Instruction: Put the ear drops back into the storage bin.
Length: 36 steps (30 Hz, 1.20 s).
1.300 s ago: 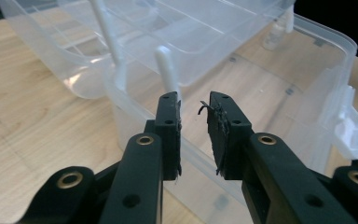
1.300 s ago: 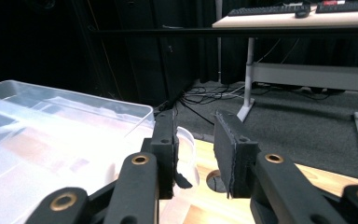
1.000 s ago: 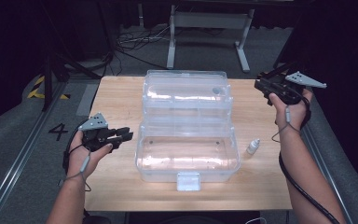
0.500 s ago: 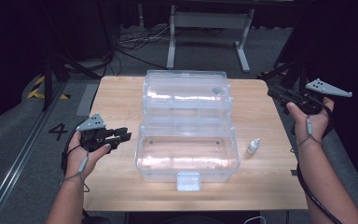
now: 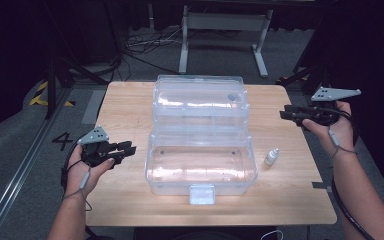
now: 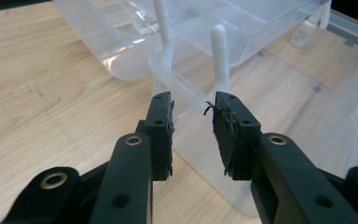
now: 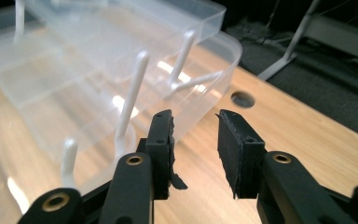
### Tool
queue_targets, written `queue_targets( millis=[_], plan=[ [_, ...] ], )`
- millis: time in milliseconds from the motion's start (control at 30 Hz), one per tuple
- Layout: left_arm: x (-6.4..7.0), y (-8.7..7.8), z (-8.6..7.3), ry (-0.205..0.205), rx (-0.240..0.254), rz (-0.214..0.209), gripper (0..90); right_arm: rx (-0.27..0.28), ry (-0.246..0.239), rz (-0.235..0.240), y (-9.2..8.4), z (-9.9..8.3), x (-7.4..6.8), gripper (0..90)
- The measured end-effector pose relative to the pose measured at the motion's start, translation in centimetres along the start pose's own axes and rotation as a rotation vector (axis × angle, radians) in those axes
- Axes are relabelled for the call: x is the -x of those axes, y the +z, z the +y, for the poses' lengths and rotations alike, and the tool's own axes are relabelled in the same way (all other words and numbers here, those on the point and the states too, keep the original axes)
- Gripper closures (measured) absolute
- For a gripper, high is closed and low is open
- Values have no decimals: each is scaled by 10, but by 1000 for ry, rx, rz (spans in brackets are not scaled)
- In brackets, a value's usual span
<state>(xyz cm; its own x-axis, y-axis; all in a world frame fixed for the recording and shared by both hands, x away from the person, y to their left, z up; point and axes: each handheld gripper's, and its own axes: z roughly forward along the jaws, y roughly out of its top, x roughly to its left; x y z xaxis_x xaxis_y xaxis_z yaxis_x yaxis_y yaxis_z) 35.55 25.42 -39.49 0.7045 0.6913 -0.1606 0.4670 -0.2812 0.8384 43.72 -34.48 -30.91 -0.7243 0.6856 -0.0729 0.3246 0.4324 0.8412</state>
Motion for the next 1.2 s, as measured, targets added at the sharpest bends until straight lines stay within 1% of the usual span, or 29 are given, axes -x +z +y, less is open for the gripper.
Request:
queue_targets(
  millis=[33, 67, 133, 233, 300, 333, 367, 400, 567, 667, 700, 833, 867, 900, 933, 967, 1200],
  plan=[
    [0, -1, -1, -2, -2, 2, 680, -25, -15, 11, 2, 1, -2, 668],
    [0, -1, -1, -2, -2, 2, 680, -25, -15, 11, 2, 1, -2, 668],
    [1, -3, -3, -3, -3, 6, 680, -72, -37, 36, 7, 3, -4, 668],
    [1, -5, -4, -11, -3, 10, 680, -120, -63, 57, 11, 6, -6, 667],
    [0, -5, -5, -8, -8, 10, 681, -145, -77, 72, 13, 7, -7, 665],
    [0, -5, -5, -8, -8, 10, 681, -167, -85, 83, 15, 7, -8, 663],
    [0, -5, -5, -12, -8, 8, 681, -167, -85, 83, 15, 7, -8, 663],
    [0, -5, -5, -8, -12, 5, 681, -181, -89, 89, 16, 8, -8, 657],
    [0, -1, -4, -7, -29, -7, 680, -264, -92, 129, 19, 9, -10, 650],
    [-1, 1, -3, -7, -36, -12, 679, -319, -107, 146, 21, 8, -10, 657],
    [-1, 1, -3, -8, -37, -13, 678, -336, -120, 149, 21, 8, -9, 656],
    [-2, 1, -3, -12, -42, -13, 677, -409, -138, 156, 24, 8, -9, 640],
    [-2, 1, -3, -12, -42, -13, 676, -409, -138, 156, 24, 8, -9, 640],
    [-2, 1, -3, -11, -43, -11, 675, -433, -151, 165, 26, 7, -9, 634],
    [-2, 1, -3, -11, -43, -11, 671, -433, -151, 165, 26, 7, -9, 634],
    [-2, 1, -3, -13, -43, -11, 671, -445, -151, 171, 26, 7, -9, 633],
    [-2, 0, -4, -15, -47, -8, 665, -555, -187, 186, 34, 4, -9, 625]
  ],
)
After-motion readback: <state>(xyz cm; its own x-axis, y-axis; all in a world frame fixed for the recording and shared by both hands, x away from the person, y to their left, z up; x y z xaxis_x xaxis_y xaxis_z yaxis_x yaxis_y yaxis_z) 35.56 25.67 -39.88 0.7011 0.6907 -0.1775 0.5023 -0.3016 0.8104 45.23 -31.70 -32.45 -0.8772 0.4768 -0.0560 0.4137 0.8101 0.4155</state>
